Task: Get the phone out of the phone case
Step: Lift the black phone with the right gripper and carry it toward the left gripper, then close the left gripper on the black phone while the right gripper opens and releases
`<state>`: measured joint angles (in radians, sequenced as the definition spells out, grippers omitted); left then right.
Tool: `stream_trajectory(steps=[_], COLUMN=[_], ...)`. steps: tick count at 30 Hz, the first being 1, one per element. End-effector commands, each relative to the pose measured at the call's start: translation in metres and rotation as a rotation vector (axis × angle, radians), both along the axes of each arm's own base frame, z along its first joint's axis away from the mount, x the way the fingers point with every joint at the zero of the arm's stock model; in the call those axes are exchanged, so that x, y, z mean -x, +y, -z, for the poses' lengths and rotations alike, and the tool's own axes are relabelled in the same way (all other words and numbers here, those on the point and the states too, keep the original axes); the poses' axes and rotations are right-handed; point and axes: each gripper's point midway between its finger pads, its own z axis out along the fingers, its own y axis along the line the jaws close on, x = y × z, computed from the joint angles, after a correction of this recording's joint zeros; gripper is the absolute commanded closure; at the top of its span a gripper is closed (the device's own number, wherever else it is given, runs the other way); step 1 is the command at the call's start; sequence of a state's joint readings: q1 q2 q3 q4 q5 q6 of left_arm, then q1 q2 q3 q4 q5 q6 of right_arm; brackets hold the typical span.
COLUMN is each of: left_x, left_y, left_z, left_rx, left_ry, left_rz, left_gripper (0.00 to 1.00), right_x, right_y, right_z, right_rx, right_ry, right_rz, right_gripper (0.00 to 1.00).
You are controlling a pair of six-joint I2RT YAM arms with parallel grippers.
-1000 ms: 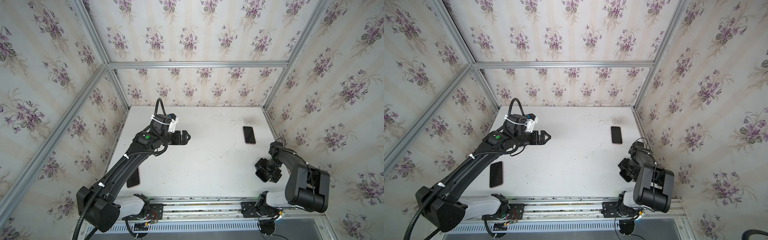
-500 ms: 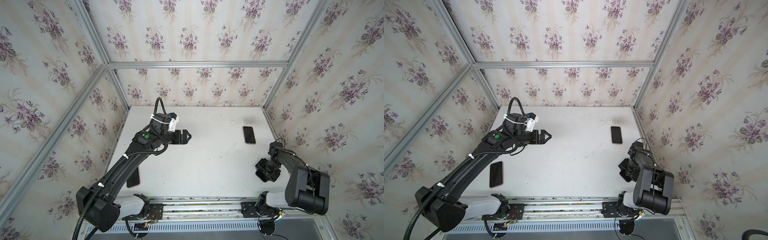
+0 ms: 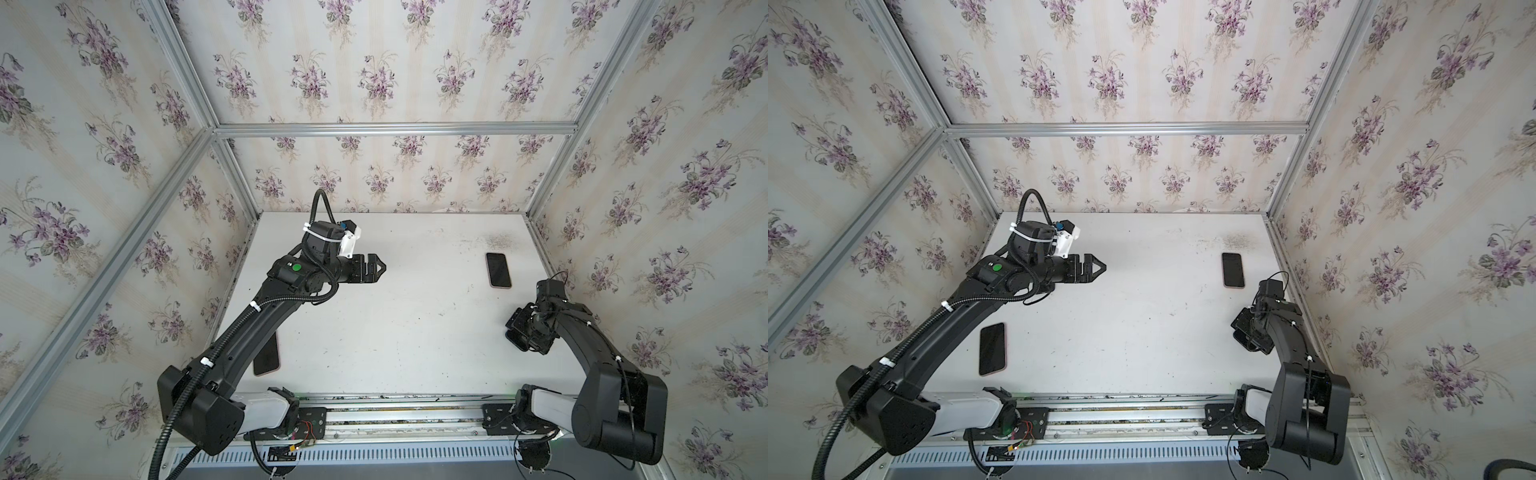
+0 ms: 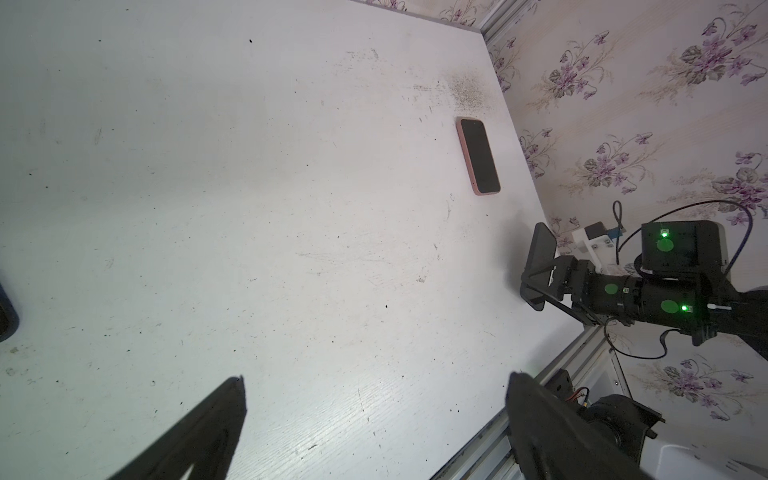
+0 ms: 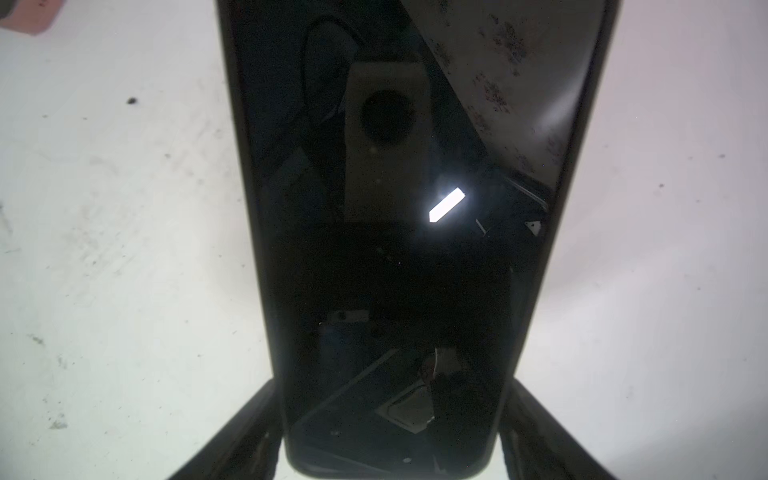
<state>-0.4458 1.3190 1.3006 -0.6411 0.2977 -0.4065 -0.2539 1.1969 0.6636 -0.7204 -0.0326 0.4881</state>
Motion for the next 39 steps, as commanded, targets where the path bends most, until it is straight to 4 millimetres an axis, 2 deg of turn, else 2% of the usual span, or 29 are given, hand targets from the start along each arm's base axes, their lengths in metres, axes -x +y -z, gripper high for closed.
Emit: stream_trajectory(steps=[1,10,23,24,30,33,39], left_x=[-0.004,-0.011,-0.012,-0.012,-0.013,-0.013,-0.016], left_y=[-0.005,-0.019,-0.047,-0.048,-0.052,-0.055,-0.060], left_z=[-0.009,-0.017,-0.026,-0.024,-0.015,-0.011,-0.003], left_rx=[0.031,0.076,0.135,0.136,0.127,0.134,0.122], left_ry=[-0.014,-0.011,0.000,0.004,0.024,0.039,0.046], left_rz=[0.006,0.046,0.187,0.190,0.204,0.224,0.258], left_gripper=[0.00,0.00,0.00,0.00,0.00,0.00,0.02], right_x=[-0.019,-0.051,-0.102,-0.099,-0.098,-0.095,-0.089], right_y=[0.013,0.065,0.190,0.212,0.269,0.290,0.311], right_z=[-0.012,-0.043,-0.106,-0.112,-0.133,-0.142,-0.149], right_rx=[-0.010,0.023,0.148,0.144,0.161,0.165,0.144], right_ry=[-0.102,-0.279,-0.556,-0.587,-0.702,-0.751,-0.803], right_rz=[-0.072,-0.257,-0.640,-0.708,-0.873,-0.929,-0.977], right_gripper=[0.47,0.50,0.51,0.51,0.53,0.54,0.56])
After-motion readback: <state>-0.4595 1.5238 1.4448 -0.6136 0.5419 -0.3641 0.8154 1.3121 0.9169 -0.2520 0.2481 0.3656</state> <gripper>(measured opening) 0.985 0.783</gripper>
